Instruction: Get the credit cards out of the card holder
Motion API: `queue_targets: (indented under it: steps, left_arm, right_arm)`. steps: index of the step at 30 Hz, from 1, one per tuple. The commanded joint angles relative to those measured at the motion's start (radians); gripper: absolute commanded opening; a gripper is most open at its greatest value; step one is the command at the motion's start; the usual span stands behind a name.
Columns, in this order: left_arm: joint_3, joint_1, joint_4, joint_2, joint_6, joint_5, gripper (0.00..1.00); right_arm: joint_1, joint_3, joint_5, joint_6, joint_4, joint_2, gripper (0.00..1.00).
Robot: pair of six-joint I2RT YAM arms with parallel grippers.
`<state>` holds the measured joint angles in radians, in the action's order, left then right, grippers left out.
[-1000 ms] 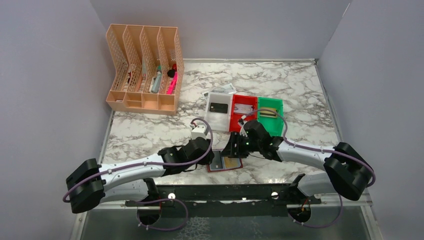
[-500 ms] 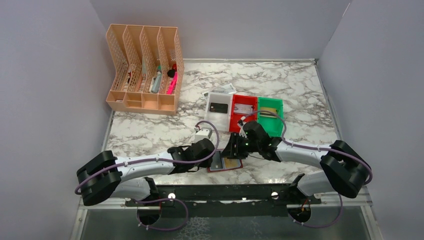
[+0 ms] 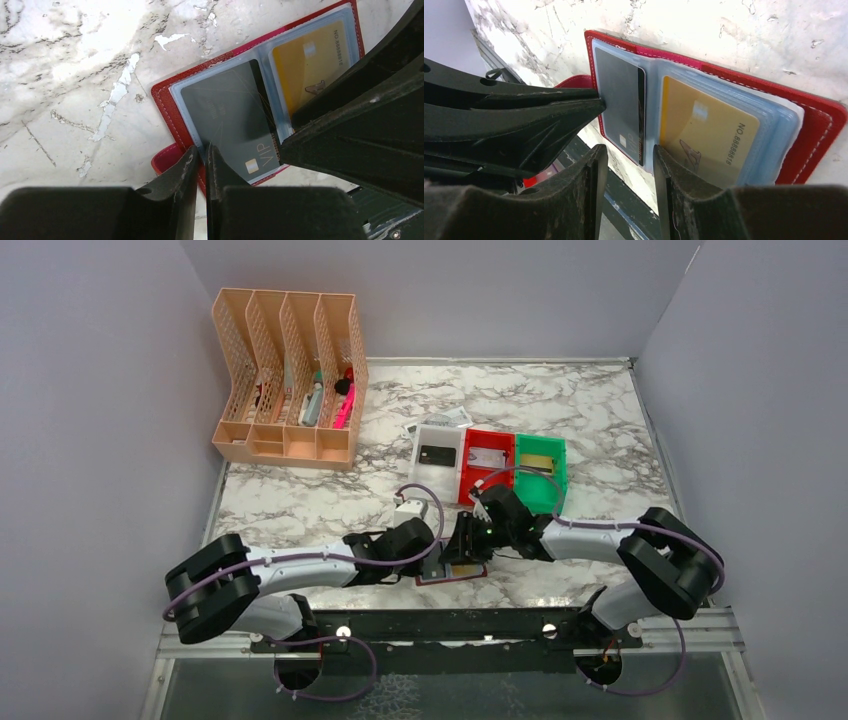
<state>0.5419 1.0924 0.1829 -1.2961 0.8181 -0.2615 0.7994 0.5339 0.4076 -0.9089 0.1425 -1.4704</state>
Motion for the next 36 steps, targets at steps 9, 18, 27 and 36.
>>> queue_targets:
  steps: [9,18,27,36]
  left_arm:
    - [0.008,-0.002,-0.008,-0.086,-0.023,0.041,0.07]
    - [0.016,-0.004,-0.012,-0.086,-0.039,0.051,0.07]
    - [0.010,-0.003,-0.076,-0.090,-0.054,0.108,0.03]
    - [0.004,-0.002,-0.102,-0.094,-0.050,0.123,0.01]
  right_arm:
    - [0.006,0.010,0.020,0.008,0.022,-0.063,0.39]
    - [0.006,0.014,-0.057,0.003,-0.026,-0.020,0.39]
    - [0.006,-0.063,-0.009,-0.105,0.158,-0.036,0.30]
    - [0.006,-0.111,0.083,-0.156,0.355,-0.027,0.25]
